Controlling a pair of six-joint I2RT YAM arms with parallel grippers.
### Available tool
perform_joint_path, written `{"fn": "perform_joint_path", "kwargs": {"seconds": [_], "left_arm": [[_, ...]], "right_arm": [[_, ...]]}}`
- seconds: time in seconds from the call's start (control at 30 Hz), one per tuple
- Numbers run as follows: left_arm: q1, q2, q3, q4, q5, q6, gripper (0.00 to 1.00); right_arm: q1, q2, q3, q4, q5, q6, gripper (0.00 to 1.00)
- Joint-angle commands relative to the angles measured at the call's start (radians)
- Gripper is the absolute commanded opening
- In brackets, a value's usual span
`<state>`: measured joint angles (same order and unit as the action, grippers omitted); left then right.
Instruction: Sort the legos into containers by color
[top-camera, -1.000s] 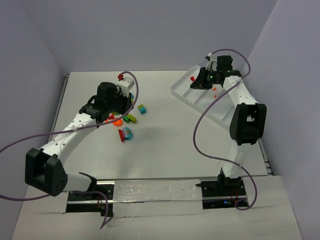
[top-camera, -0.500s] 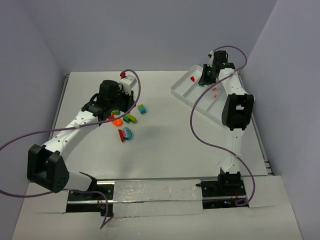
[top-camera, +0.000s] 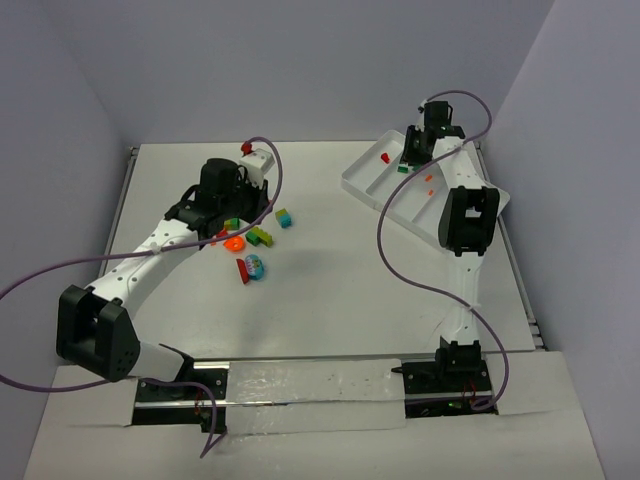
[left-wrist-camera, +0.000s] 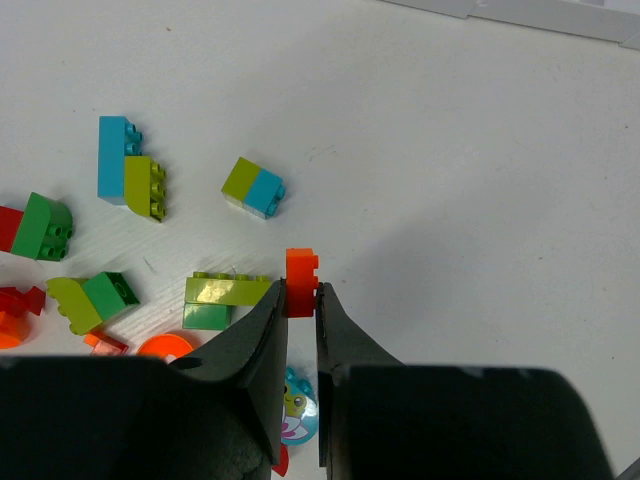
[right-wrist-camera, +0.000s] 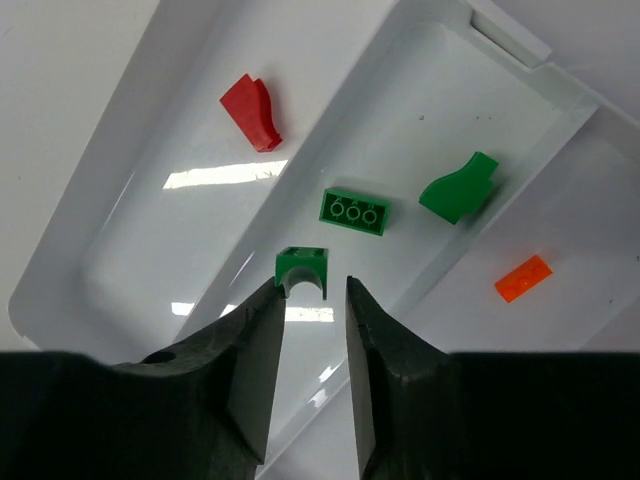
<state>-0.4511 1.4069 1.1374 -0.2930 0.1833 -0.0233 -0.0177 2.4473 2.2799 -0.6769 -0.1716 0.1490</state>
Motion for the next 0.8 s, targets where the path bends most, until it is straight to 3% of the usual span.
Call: {"fn": "perform_joint_path", "kwargs": {"seconds": [0.0, 0.2, 0.37, 0.43, 0.53, 0.63, 0.77], "left_arm": [[-0.007, 0.001, 0.050, 0.038, -0.016, -0.019, 0.00], [-0.006, -0.003, 0.053, 0.036, -0.020, -0.021, 0.00], [-0.005, -0.041, 0.022, 0.057, 0.072, -0.021, 0.00], [0.005, -0.056, 0.010, 0.060, 0.159, -0.024, 0.00], [0.039, -0.062, 0.007, 0.049, 0.351, -0.072, 0.00], [0.080, -0.080, -0.020, 0.069, 0.578, -0.112, 0.00], [0.100, -0.127, -0.068, 0.099, 0.743, -0.039, 0.00]], "right_arm": [[-0.001, 0.013, 0.062, 0.053, 0.030, 0.014, 0.52], [-0.001, -0.030, 0.053, 0.059, 0.041, 0.018, 0.60], [0.009, -0.206, -0.091, 0.076, -0.102, 0.003, 0.61], [0.015, -0.275, -0.153, 0.089, -0.191, -0.007, 0.61], [0.067, -0.443, -0.377, 0.153, -0.426, -0.037, 0.62], [0.131, -0.594, -0.494, 0.206, -0.520, -0.071, 0.62], [0.213, -0.716, -0.615, 0.207, -0.724, -0.070, 0.56]]}}
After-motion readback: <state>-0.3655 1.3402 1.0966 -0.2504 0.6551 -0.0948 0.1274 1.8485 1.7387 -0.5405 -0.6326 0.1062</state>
